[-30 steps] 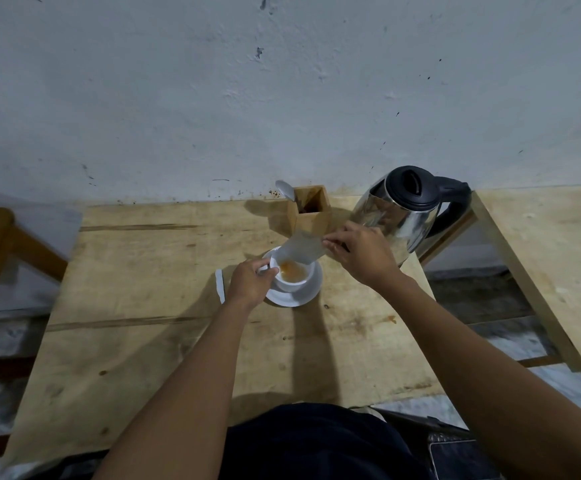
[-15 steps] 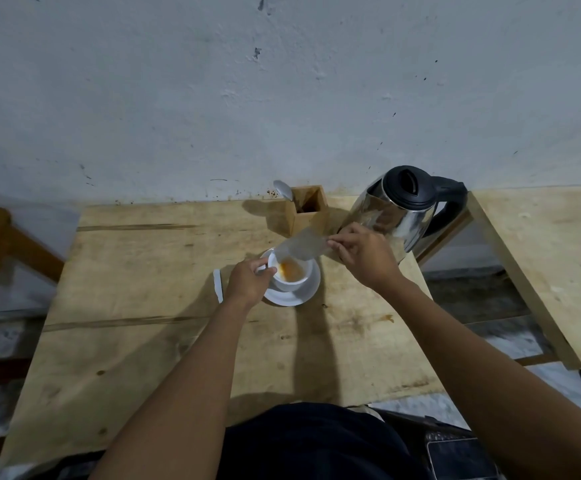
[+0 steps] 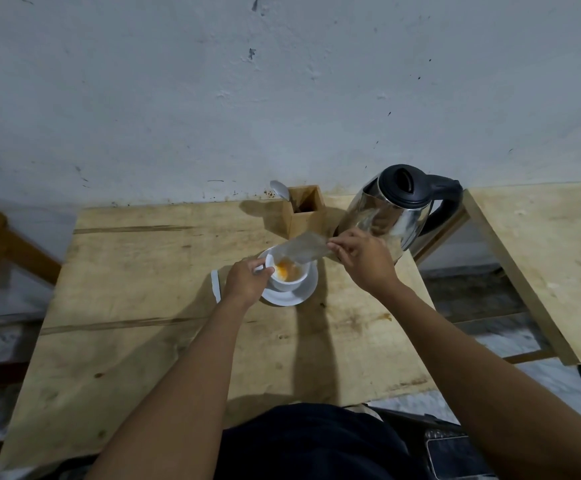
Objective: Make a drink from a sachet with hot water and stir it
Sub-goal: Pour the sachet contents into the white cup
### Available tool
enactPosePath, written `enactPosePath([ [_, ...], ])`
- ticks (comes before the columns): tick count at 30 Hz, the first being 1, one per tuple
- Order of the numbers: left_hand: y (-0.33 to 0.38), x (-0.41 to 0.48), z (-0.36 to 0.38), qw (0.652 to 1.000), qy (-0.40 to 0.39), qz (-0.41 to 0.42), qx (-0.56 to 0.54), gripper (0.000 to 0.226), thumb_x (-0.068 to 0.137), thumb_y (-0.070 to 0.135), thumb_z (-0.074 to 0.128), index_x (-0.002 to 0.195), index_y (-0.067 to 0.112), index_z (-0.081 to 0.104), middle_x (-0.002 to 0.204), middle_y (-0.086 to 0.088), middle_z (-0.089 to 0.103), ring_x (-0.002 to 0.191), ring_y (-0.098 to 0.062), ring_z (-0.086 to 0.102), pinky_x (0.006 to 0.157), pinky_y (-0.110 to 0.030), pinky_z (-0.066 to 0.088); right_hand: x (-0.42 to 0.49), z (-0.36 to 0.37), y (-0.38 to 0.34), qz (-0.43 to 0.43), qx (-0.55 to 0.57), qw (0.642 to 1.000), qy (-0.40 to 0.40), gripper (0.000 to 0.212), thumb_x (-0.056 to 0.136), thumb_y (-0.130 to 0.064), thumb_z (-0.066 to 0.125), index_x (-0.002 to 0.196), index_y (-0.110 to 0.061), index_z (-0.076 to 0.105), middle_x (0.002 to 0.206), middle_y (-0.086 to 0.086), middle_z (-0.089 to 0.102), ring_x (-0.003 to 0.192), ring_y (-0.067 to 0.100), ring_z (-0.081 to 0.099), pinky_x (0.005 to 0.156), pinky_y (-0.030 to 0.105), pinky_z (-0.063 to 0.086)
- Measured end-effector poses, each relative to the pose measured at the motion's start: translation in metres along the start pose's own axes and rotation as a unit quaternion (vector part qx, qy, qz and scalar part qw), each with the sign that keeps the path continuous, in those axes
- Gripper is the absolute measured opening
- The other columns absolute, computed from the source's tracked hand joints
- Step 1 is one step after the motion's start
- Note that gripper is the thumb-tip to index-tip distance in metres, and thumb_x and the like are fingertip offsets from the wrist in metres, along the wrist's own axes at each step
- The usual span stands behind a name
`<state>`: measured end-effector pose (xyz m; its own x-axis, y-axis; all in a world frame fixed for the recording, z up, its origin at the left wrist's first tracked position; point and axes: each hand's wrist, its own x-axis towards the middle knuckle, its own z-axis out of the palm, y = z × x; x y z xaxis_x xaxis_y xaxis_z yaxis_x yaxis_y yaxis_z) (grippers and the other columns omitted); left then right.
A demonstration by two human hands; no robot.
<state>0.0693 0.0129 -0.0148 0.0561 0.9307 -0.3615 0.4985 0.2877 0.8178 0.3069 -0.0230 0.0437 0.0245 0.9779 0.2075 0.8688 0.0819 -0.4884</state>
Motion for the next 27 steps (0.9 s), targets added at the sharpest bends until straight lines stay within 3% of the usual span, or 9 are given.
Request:
enactPosePath([
  [5,0.0002,-0.0002,-0.0003,1.000,0.000,-0.005,0.005,0.044,0.087,0.030,0.066,0.125,0.010,0.061,0.134,-0.008,0.057,0.121,-0.027,0.055,0.100,-0.039,0.046,-0.0003,0.0004,0.0000,-0.004,-0.032,0.999,-0.006,0.017,0.093,-0.032,0.065,0.104,-0.027,0.077,0.093,-0.008,0.069,0.086,0.015,0.059,0.078,0.035,0.038],
  [9,0.0006,0.0002,0.0002,1.000,0.003,-0.003,0.001,0.043,0.086,0.030,0.066,0.124,0.009,0.063,0.134,-0.009,0.058,0.120,-0.027,0.055,0.101,-0.040,0.046,0.0019,-0.0029,-0.0017,-0.009,-0.008,1.000,0.011,0.015,0.091,-0.032,0.068,0.101,-0.026,0.078,0.092,-0.007,0.070,0.085,0.016,0.061,0.077,0.039,0.044],
  [13,0.0025,-0.0019,0.0003,1.000,0.005,-0.009,0.002,0.042,0.087,0.030,0.065,0.124,0.010,0.062,0.133,-0.008,0.058,0.120,-0.027,0.055,0.100,-0.039,0.047,0.0021,-0.0038,-0.0014,-0.037,-0.053,0.998,0.000,0.016,0.093,-0.031,0.066,0.103,-0.028,0.077,0.093,-0.007,0.070,0.086,0.018,0.059,0.076,0.034,0.031],
  [17,0.0015,-0.0026,0.0002,1.000,0.008,-0.009,-0.002,0.042,0.086,0.030,0.066,0.123,0.011,0.063,0.132,-0.009,0.059,0.120,-0.027,0.056,0.101,-0.040,0.047,0.0034,-0.0057,-0.0037,-0.047,-0.056,0.997,-0.001,0.015,0.092,-0.032,0.067,0.101,-0.028,0.078,0.092,-0.009,0.070,0.085,0.016,0.057,0.076,0.033,0.028],
  [27,0.0030,-0.0045,-0.0001,1.000,0.007,-0.014,-0.024,0.043,0.086,0.029,0.066,0.125,0.011,0.062,0.132,-0.009,0.059,0.118,-0.026,0.056,0.098,-0.037,0.048,0.0027,-0.0053,-0.0080,-0.051,-0.056,0.997,-0.011,0.015,0.092,-0.034,0.067,0.101,-0.030,0.078,0.094,-0.010,0.070,0.088,0.018,0.058,0.077,0.034,0.031],
])
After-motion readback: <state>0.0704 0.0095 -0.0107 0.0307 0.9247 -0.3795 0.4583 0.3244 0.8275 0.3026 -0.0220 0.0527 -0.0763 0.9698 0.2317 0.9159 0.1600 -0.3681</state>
